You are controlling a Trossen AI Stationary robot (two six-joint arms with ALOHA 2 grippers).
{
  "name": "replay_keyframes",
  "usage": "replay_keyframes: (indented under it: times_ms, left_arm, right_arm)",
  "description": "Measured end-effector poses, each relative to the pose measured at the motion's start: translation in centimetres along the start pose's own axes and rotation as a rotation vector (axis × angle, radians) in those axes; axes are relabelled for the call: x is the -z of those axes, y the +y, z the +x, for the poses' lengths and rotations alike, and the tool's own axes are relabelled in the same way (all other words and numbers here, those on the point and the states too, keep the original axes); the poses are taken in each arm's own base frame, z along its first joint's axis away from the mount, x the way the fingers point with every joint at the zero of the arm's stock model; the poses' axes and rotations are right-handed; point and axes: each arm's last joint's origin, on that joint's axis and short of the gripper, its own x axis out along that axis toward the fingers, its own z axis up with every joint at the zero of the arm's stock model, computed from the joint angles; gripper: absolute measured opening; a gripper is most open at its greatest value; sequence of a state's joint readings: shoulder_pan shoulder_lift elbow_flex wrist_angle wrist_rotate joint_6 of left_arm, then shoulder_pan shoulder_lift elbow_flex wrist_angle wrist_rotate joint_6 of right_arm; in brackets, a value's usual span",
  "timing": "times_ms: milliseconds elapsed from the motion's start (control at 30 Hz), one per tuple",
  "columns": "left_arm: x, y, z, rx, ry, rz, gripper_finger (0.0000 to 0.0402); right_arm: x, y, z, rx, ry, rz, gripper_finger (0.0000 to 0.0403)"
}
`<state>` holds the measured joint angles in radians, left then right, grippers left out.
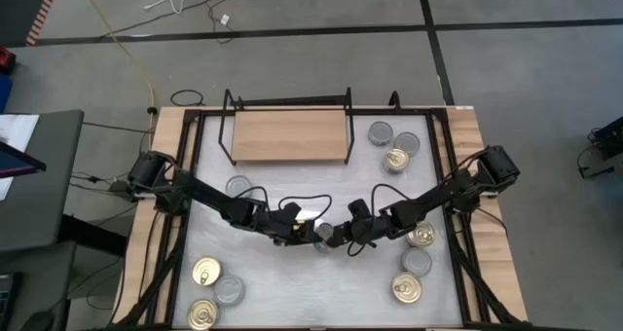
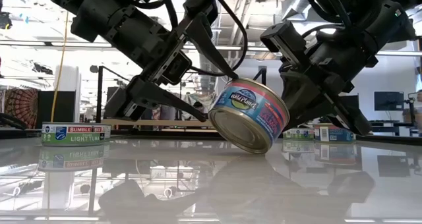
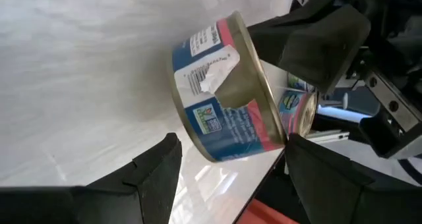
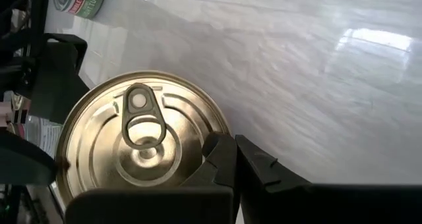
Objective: Stack canned seafood by type on shelf
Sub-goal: Put the blue tuna can on the shelf
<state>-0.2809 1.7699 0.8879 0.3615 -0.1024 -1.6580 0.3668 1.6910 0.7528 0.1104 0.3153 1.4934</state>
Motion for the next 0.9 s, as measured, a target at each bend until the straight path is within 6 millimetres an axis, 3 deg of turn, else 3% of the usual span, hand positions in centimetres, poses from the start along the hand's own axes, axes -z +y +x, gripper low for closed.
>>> replay_keyframes:
  times_ms: [900]
  left_arm:
    - [0.5, 0.2, -0.1, -0.003, -0.080, -0.091, 0.0259]
  right_arm:
    - [-0.3, 1.1, -0.1, -0.015, -0.037, -0.078, 0.0027]
